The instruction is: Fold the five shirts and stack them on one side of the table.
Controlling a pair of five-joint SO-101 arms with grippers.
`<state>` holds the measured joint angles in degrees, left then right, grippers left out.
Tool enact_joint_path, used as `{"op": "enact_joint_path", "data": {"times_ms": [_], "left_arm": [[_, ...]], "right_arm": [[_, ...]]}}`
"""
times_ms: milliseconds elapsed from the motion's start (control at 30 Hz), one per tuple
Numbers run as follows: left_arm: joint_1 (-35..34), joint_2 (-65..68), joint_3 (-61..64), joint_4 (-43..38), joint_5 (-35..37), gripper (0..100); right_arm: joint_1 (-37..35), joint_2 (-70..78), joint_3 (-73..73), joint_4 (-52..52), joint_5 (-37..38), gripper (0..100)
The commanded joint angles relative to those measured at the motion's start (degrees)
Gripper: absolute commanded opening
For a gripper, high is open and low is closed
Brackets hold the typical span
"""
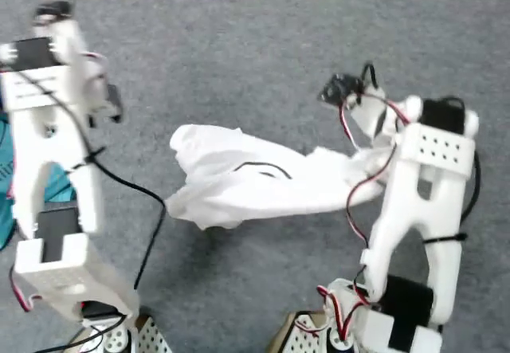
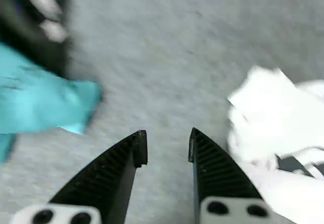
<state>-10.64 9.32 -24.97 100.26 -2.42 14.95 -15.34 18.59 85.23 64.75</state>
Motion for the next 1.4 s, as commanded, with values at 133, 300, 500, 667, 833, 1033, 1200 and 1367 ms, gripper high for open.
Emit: {"op": "enact_joint_path", "data": {"times_ms": [133, 300, 500, 667, 833, 1033, 1200, 1367], "left_arm": [[14.42, -2.95, 7.12, -6.59, 13.10, 27], [21.36, -2.95, 16.97, -12.66, 16.26, 28], [26.81, -2.95, 31.74, -20.31, 16.18, 28], [26.73, -2.95, 40.44, -26.81, 16.00, 21], [27.52, -2.95, 43.43, -27.69, 15.91, 6], [28.13, -3.21, 45.10, -23.74, 14.77, 2], [28.13, -3.56, 44.48, -15.82, 8.26, 2], [28.13, -3.56, 40.00, -6.68, 2.73, 2]], "right_arm": [[8.57, -8.40, 16.22, -9.85, 7.82, 20.0], [15.52, -12.09, 18.77, -9.67, 11.60, 34.8], [16.13, -17.71, 16.75, -9.49, 11.08, 34.2], [7.96, -18.68, 11.91, -6.77, 4.04, 33.5], [-6.20, -12.44, 10.77, -10.02, -6.07, 33.5], [-12.62, 6.64, 4.26, -15.82, -15.74, 33.5], [-13.32, 21.23, -7.69, -11.25, -18.55, 33.4], [-14.29, 31.69, -16.40, -5.71, -18.11, 16.9]]}}
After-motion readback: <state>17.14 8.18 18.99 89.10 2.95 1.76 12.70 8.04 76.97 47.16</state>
